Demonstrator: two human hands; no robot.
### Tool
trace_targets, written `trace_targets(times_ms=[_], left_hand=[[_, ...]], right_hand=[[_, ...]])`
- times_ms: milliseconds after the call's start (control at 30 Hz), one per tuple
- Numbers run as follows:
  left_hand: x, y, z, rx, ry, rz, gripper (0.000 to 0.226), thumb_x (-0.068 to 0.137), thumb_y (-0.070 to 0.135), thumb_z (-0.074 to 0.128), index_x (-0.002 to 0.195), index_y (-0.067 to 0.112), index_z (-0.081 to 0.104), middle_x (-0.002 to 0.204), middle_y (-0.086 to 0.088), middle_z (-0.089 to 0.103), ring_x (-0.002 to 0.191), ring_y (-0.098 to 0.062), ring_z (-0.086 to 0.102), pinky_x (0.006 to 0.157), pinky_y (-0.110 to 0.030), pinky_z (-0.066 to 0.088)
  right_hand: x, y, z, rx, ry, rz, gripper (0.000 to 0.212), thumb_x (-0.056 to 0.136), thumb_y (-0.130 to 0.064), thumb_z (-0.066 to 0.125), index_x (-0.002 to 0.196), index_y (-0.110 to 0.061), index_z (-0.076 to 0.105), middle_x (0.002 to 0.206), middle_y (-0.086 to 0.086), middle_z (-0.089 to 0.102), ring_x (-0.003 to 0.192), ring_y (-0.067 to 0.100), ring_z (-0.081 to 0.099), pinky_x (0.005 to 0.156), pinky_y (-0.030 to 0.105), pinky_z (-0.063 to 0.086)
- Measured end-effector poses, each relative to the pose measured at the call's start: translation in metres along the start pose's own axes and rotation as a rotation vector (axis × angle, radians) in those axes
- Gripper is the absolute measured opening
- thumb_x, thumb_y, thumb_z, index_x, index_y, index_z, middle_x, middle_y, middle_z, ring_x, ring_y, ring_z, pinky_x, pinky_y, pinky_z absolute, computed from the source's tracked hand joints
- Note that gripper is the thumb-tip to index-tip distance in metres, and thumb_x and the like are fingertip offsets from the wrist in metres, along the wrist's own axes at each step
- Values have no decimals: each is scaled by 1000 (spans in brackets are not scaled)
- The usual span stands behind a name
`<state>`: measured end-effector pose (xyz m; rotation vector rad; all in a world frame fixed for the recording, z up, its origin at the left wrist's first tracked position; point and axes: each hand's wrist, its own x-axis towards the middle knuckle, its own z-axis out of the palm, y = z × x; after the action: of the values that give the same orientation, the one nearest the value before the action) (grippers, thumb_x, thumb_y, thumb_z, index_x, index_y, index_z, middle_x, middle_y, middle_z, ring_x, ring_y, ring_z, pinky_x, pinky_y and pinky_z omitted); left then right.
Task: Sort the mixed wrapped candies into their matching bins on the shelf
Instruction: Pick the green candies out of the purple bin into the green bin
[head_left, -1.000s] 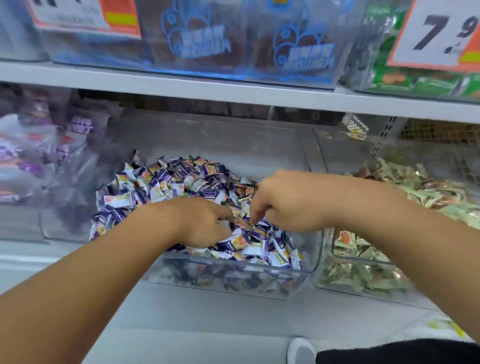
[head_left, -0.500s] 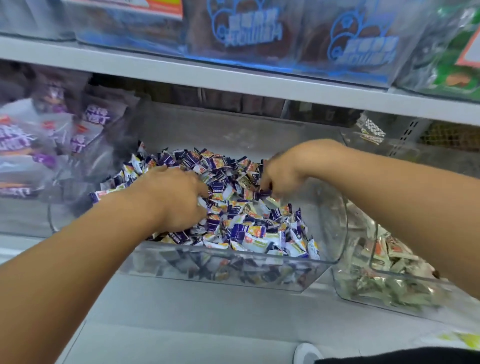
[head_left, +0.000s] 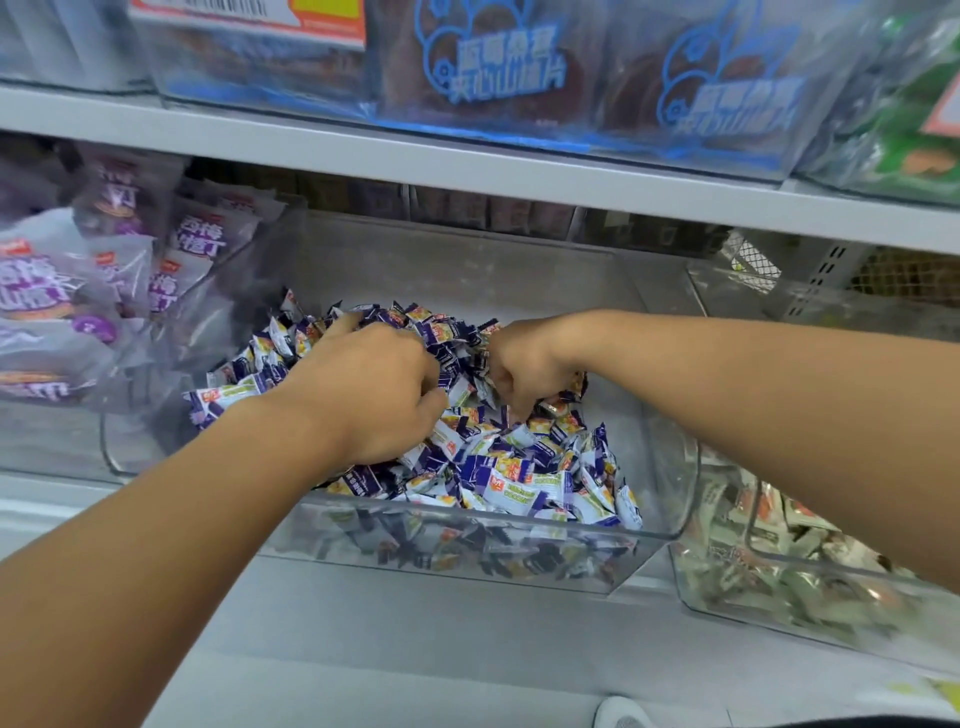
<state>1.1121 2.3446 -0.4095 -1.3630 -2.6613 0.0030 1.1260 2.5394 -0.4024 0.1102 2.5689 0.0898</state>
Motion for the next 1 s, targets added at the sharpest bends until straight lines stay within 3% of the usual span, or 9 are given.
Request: trace_targets(times_ms=[133, 200, 267, 367, 500, 667, 833, 933, 1000], left_hand=[[1, 9, -5, -285, 50, 94, 28, 97, 42, 48, 105, 30, 72, 110, 10, 70, 100, -14, 62, 93, -33, 49], [2, 19, -4, -500, -99, 144, 33, 99, 47, 45, 119, 34, 67, 121, 15, 66, 110, -6, 58, 98, -30, 46], [4, 33, 1, -619, -331, 171, 36, 100, 51, 42, 125, 35, 63, 126, 14, 63, 117, -6, 56, 104, -30, 42], [7, 43, 6, -510, -455, 213, 34, 97, 59, 39, 108, 38, 64, 105, 17, 65, 99, -4, 60, 90, -29, 46], [6, 27, 1, -290, -419, 175, 46, 98, 58, 39, 68, 26, 52, 64, 7, 54, 62, -9, 50, 72, -34, 49], [7, 14, 4, -190, -440, 82, 45, 101, 47, 41, 70, 17, 54, 62, 4, 52, 61, -15, 48, 72, -33, 49], [10, 12, 7, -234, -419, 68, 46, 101, 40, 44, 61, 16, 47, 57, 1, 46, 56, -19, 42, 72, -39, 52], [10, 12, 8, -248, -399, 68, 47, 100, 40, 45, 60, 15, 45, 55, 0, 44, 54, -20, 39, 70, -40, 52], [10, 11, 9, -249, -380, 81, 48, 100, 40, 45, 59, 15, 44, 54, 0, 43, 54, -20, 39, 69, -40, 51]], right_hand=[[-13, 16, -8, -125, -140, 112, 25, 82, -28, 79, 96, -7, 75, 79, 5, 69, 64, 21, 56, 54, 27, 48], [-21, 21, -10, -77, -139, 121, 23, 85, -23, 76, 102, -8, 75, 79, 3, 68, 66, 20, 57, 51, 23, 45], [-26, 25, -15, 88, 0, 40, 22, 87, -12, 73, 109, -11, 73, 84, 4, 71, 69, 19, 63, 52, 23, 50], [-26, 26, -23, 163, 120, -43, 24, 88, -3, 70, 109, -14, 73, 84, -1, 70, 68, 16, 65, 54, 23, 52], [-18, 24, -6, -21, -71, 36, 28, 89, -8, 72, 117, -11, 70, 80, 2, 66, 66, 20, 65, 55, 26, 55], [-15, 16, 0, -368, -42, 10, 27, 88, -34, 73, 102, -11, 67, 69, -6, 54, 64, 15, 54, 62, 24, 46], [-17, 17, -1, -460, -35, -36, 25, 88, -22, 74, 111, -15, 68, 74, -10, 52, 59, 4, 44, 46, 18, 33], [-19, 15, 0, -459, 8, -81, 3, 85, -17, 73, 85, -17, 70, 66, -9, 55, 54, 5, 46, 44, 18, 33], [-20, 13, -2, -449, 11, -78, 19, 85, -17, 73, 69, -20, 64, 60, -11, 54, 52, 4, 47, 43, 17, 34]])
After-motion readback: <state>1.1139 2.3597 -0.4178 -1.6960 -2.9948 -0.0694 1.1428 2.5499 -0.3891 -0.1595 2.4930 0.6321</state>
